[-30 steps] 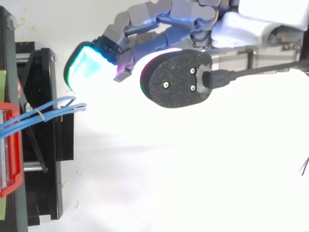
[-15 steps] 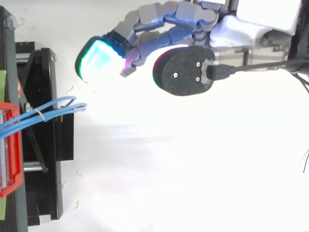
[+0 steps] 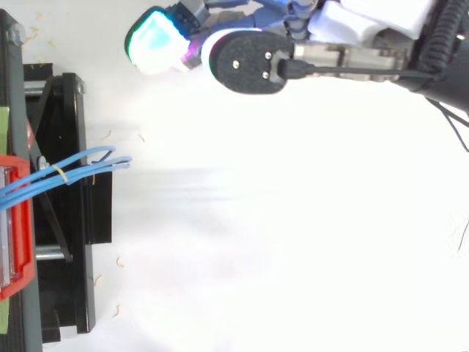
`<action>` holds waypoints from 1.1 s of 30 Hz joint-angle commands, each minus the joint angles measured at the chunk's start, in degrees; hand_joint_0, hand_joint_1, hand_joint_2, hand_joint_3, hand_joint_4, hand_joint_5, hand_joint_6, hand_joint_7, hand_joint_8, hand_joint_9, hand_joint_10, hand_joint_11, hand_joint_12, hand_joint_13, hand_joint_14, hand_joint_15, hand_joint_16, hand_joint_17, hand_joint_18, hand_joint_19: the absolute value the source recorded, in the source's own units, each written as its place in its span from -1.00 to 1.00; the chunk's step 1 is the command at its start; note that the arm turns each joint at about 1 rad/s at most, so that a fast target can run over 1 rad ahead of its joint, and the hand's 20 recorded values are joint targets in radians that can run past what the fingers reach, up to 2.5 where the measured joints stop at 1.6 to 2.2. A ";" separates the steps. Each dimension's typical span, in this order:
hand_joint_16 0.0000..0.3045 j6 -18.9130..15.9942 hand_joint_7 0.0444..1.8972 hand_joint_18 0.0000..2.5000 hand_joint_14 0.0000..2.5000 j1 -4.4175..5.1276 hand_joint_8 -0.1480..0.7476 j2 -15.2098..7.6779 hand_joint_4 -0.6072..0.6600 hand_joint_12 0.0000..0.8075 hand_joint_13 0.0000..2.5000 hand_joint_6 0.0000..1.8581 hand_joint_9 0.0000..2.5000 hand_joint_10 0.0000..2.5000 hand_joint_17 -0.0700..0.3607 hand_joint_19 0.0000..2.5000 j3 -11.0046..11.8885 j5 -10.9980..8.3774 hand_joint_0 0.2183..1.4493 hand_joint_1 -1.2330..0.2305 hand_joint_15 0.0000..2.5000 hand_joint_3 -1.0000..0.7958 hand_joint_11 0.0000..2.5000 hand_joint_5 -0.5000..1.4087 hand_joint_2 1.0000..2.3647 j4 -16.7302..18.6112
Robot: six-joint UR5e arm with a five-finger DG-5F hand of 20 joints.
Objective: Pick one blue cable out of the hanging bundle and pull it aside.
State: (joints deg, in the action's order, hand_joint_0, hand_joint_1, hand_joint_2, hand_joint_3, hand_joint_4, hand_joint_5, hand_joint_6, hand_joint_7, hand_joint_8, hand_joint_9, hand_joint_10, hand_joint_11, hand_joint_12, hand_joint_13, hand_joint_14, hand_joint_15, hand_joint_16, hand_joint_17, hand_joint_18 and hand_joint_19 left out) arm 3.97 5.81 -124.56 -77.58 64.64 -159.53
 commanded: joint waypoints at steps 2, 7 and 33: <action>-0.65 0.60 -0.23 -0.87 -1.00 0.17 -0.07 -1.92 0.34 -0.10 -0.72 -0.46 -0.54 -0.99 -0.11 -0.80 0.06 -1.89 -0.51 0.03 -0.86 -0.37 -0.77 -0.67 -0.99 1.86; -0.65 2.79 -0.23 -0.87 -1.00 0.52 -0.07 -3.06 0.34 -0.10 -0.72 -0.46 -0.54 -0.99 -0.11 -0.79 0.06 -1.98 -0.51 0.03 -0.85 -0.37 -0.77 -0.67 -0.99 3.44; -0.64 2.88 -0.17 -0.81 -0.99 4.65 -0.06 -15.28 0.37 -0.07 -0.67 -0.46 -0.54 -0.99 -0.11 -0.76 12.89 -0.48 -0.51 0.03 -0.81 -0.37 -0.75 -0.66 -0.99 6.43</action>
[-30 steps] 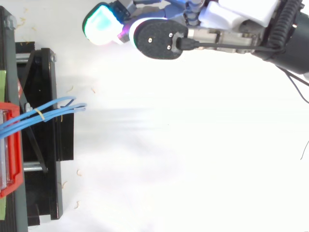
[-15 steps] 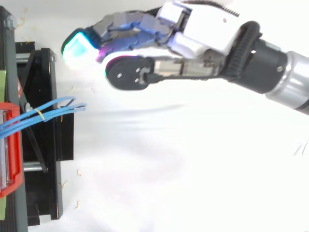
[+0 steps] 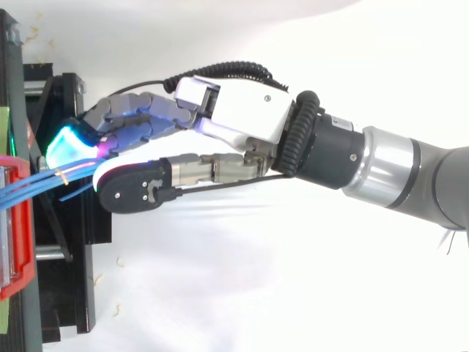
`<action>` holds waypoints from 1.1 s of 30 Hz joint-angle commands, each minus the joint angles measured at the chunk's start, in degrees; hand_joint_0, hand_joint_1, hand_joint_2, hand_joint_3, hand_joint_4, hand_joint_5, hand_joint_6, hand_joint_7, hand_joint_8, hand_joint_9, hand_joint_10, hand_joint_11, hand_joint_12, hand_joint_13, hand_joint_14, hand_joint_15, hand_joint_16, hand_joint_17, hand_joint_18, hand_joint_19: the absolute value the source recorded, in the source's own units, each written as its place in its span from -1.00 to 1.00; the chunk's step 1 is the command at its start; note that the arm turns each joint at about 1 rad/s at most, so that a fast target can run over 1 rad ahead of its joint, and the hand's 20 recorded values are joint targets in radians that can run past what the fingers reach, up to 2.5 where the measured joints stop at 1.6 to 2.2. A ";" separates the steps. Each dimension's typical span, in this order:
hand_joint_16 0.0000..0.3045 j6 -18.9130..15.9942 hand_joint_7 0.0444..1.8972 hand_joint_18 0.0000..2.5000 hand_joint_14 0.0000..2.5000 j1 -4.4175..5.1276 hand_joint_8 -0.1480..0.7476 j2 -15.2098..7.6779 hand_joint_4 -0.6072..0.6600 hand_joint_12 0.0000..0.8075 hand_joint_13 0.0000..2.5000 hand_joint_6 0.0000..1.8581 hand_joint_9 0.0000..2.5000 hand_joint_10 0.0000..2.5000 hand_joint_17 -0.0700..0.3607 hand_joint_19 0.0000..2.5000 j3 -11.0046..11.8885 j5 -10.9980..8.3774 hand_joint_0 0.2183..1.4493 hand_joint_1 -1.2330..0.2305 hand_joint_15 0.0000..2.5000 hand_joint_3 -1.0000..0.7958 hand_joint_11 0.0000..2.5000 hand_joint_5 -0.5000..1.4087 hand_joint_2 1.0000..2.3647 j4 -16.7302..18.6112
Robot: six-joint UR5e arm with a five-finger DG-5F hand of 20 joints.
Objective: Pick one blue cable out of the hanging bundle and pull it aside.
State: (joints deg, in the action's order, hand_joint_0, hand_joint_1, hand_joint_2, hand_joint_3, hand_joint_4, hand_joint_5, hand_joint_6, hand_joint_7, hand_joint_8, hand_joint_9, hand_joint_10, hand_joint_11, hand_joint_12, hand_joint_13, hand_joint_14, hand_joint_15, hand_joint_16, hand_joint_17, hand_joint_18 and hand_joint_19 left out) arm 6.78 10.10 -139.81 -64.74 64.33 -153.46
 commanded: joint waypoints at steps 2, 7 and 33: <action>-0.64 -0.36 -0.17 -0.81 -0.99 0.36 -0.06 -0.03 0.37 -0.07 -0.67 -0.46 -0.54 -0.99 -0.11 -0.75 0.14 -0.17 -0.51 0.04 -0.81 -0.37 -0.74 -0.66 -0.99 0.00; -0.64 -1.77 -0.14 -0.81 -0.99 0.36 -0.05 -0.03 0.41 -0.07 -0.67 -0.46 -0.53 -0.99 -0.11 -0.75 0.23 0.09 -0.51 0.04 -0.81 -0.37 -0.74 -0.64 -0.99 0.00; -0.65 -4.67 0.28 -0.75 -0.99 -0.25 -0.02 0.67 0.36 -0.08 -0.62 -0.46 -0.47 -0.99 -0.12 -0.73 4.80 0.97 -0.49 0.00 -0.78 -0.38 -0.70 -0.56 -0.99 -9.14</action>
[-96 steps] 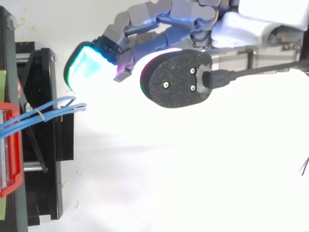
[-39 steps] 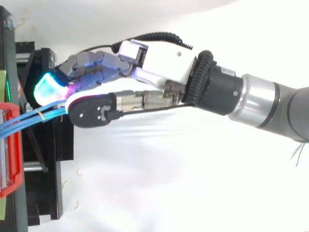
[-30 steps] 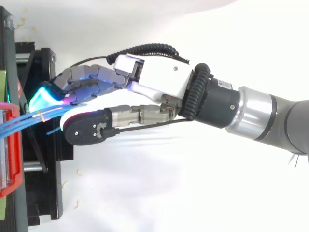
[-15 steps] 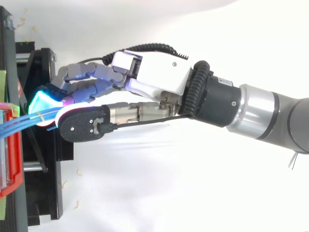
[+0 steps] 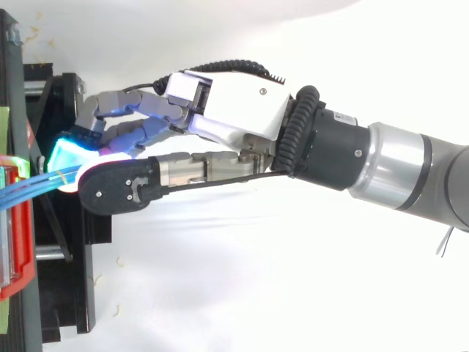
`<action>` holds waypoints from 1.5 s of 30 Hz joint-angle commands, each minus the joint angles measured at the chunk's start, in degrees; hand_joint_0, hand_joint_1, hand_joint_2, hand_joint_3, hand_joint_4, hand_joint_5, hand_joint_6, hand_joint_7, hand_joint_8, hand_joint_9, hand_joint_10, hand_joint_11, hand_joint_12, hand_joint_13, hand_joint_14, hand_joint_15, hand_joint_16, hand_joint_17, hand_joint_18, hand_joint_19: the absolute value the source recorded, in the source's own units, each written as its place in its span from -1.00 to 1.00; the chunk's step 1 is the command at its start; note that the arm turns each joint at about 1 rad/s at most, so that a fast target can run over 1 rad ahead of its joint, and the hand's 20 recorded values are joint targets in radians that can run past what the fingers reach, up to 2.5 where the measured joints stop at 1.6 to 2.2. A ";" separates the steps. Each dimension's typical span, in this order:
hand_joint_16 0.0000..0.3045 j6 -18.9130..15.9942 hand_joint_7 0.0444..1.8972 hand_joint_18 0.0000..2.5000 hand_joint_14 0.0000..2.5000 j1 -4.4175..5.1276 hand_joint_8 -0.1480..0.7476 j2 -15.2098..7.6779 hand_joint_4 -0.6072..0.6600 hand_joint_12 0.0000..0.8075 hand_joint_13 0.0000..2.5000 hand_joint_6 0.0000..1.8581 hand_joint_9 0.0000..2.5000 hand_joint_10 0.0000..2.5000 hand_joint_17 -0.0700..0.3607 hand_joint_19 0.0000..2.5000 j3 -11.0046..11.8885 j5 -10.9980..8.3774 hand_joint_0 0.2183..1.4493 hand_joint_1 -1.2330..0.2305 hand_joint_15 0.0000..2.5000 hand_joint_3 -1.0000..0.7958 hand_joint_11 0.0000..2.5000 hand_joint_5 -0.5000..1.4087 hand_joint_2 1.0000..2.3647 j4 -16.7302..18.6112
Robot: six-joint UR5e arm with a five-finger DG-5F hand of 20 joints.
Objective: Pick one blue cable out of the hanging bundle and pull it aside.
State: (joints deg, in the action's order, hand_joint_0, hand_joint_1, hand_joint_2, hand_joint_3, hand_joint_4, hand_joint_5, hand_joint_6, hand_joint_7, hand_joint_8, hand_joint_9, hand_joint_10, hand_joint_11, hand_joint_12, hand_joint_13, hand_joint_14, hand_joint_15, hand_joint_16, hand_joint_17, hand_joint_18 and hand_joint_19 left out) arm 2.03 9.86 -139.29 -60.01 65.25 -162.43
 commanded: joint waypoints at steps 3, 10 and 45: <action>-0.65 0.16 0.30 -0.72 -0.99 -0.01 -0.02 0.51 0.36 -0.07 -0.60 -0.46 -0.47 -0.99 -0.12 -0.72 0.07 0.05 -0.49 -0.01 -0.77 -0.38 -0.70 -0.56 -0.99 -0.16; -0.65 1.83 0.36 -0.69 -0.99 0.51 -0.01 2.62 0.33 -0.05 -0.56 -0.45 -0.45 -0.99 -0.12 -0.71 0.07 -0.04 -0.48 -0.05 -0.75 -0.38 -0.69 -0.55 -0.99 -1.66; -0.68 1.75 0.01 -0.58 -0.99 1.48 -0.02 3.76 0.08 -0.04 -0.50 -0.06 -0.42 -0.99 -0.16 -0.68 1.65 -0.56 -0.35 -0.44 -0.69 -0.21 -0.55 -0.64 -0.98 -3.50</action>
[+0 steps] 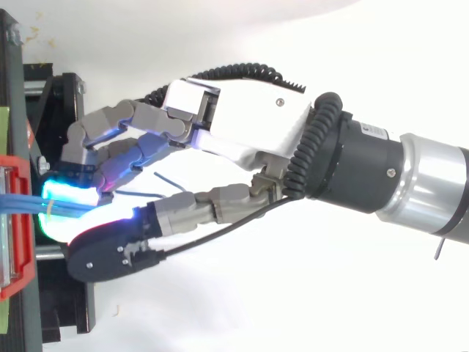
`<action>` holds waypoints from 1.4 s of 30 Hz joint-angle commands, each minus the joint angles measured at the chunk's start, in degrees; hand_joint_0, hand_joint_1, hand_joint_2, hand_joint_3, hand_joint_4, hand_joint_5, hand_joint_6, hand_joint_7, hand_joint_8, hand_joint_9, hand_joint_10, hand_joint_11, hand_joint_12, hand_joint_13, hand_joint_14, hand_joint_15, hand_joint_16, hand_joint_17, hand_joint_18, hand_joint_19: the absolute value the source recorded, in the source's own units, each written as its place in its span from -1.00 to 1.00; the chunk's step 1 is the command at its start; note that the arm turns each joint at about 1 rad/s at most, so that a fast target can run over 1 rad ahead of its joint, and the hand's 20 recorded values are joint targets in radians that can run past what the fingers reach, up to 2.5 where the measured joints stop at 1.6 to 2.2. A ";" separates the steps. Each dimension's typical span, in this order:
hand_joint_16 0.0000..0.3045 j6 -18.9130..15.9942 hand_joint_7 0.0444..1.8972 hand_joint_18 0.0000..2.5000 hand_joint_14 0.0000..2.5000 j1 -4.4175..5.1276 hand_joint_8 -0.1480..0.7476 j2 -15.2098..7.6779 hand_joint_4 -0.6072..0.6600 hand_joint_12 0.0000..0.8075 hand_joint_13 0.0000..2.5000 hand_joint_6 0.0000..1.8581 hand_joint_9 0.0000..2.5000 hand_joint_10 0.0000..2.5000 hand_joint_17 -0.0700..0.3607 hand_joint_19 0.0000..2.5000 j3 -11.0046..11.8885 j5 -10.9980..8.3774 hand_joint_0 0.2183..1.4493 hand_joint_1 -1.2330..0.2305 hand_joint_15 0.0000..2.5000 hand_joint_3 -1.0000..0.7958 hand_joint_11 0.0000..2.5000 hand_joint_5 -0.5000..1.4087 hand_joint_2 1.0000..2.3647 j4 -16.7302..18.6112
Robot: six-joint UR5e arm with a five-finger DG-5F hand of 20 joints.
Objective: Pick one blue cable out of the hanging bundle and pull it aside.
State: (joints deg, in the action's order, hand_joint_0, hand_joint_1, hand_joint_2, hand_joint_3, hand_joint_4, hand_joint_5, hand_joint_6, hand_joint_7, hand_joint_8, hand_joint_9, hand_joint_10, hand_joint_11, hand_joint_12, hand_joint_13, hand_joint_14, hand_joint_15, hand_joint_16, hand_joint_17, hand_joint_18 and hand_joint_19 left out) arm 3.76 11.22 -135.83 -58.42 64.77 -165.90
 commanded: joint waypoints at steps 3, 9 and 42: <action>-0.68 0.02 0.04 -0.55 -0.99 0.03 -0.03 0.91 -0.01 -0.05 -0.49 -0.03 -0.40 -0.98 -0.17 -0.68 0.06 -0.09 -0.26 -0.53 -0.69 -0.27 -0.53 -0.64 -0.98 -0.39; -0.70 -0.07 0.25 -0.50 -0.99 0.12 -0.04 1.35 -0.33 -0.06 -0.45 -0.01 -0.35 -0.99 -0.20 -0.70 0.06 0.18 -0.10 -0.58 -0.69 -0.44 -0.53 -0.64 -1.00 -3.90; -0.67 -0.51 0.05 -0.50 -0.99 0.12 0.03 1.35 0.06 0.01 -0.44 -0.10 -0.31 -0.98 -0.15 -0.60 0.06 0.26 -0.45 0.01 -0.65 -0.39 -0.53 -0.62 -0.99 -5.22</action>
State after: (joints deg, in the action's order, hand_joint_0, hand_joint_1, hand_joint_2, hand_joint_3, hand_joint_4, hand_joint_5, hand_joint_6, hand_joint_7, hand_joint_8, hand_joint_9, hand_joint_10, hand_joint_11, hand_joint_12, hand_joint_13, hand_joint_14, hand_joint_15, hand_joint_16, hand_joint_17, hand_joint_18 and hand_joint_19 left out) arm 3.25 11.27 -134.48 -58.36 65.04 -171.12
